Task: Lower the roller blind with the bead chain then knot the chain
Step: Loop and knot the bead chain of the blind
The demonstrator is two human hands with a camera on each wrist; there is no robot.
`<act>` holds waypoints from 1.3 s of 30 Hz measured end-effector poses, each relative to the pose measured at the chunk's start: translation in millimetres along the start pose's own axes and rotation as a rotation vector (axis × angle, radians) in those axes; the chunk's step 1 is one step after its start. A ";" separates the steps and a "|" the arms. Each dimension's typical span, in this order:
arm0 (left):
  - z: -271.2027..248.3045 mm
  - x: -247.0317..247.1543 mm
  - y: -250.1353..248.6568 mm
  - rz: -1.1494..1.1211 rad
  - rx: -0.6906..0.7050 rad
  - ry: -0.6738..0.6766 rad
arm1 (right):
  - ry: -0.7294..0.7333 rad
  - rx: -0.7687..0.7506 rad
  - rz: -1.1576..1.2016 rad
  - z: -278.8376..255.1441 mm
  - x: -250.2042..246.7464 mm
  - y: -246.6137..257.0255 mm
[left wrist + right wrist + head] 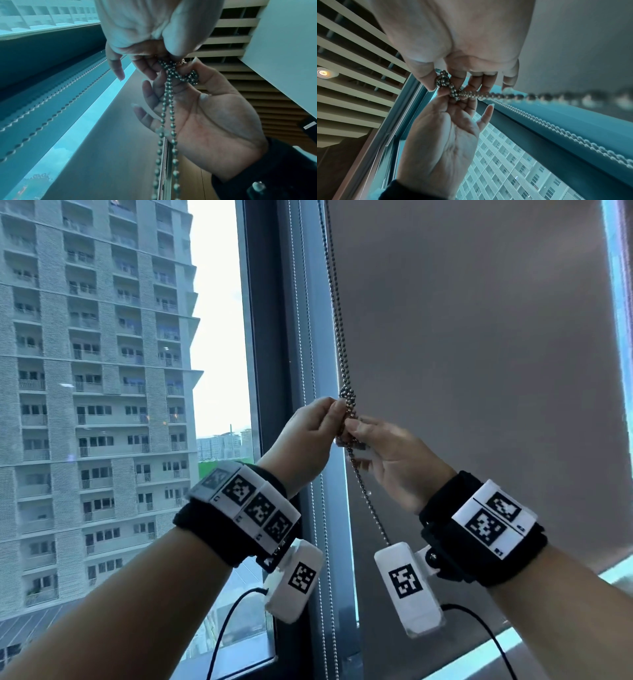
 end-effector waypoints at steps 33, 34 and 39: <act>-70.2 33.9 76.6 -0.268 -0.356 0.452 | -0.215 -0.157 0.081 -0.9 -23.2 -5.8; -69.8 33.4 76.2 -0.260 -0.360 0.455 | -0.226 -0.161 0.095 -1.9 -21.5 -7.0; -75.1 39.9 80.0 -0.159 -0.351 0.529 | -0.236 -0.146 -0.026 -4.7 -18.5 -8.3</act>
Point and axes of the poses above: each hand's wrist, its own z-axis towards the middle knuckle, its own x-axis out of the palm, y = z × x, the point moved 6 cm from there along z, towards the middle knuckle, and after that the axes turned 3 degrees about y, right-handed, at the moved point
